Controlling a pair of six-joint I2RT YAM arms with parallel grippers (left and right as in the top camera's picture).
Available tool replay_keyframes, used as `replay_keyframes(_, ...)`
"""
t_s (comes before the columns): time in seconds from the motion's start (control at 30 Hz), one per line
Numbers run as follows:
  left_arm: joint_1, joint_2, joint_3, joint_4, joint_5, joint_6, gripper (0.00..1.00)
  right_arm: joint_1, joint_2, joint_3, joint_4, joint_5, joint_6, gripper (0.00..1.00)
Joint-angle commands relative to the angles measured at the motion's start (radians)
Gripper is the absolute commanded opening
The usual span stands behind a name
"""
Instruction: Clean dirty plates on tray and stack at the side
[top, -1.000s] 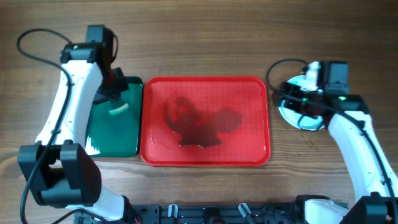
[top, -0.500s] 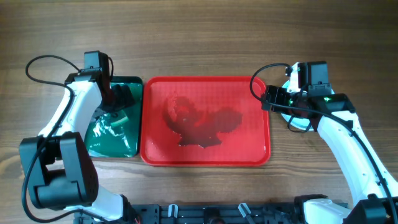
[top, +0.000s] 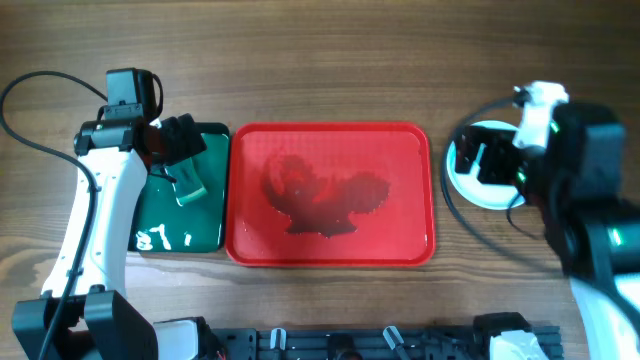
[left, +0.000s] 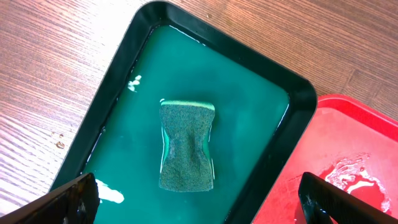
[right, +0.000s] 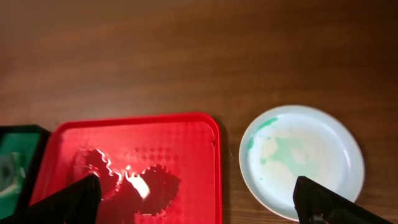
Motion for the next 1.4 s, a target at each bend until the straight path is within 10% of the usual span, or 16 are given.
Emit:
replay_keyframes(0.0, -0.001, 0.002, 0.011, 0.000, 0.008, 0.006, 1.00, 0.002, -0.151, 0.017, -0.003, 0.007, -0.020, 1.00)
replay_keyframes(0.37, -0.001, 0.002, 0.011, 0.000, 0.008, 0.006, 1.00, 0.002, -0.239, -0.013, -0.101, 0.074, -0.026, 1.00)
replay_keyframes(0.67, -0.001, 0.002, 0.011, 0.000, 0.008, 0.006, 1.00, -0.006, -0.603, -0.697, 0.726, 0.058, -0.087, 1.00)
replay_keyframes(0.87, -0.001, 0.002, 0.011, 0.000, 0.008, 0.006, 1.00, -0.006, -0.883, -1.078, 0.981, 0.051, -0.072, 1.00)
replay_keyframes(1.37, -0.001, 0.002, 0.011, 0.000, 0.008, 0.006, 1.00, -0.006, -0.964, -1.203, 0.935, 0.040, -0.092, 1.00)
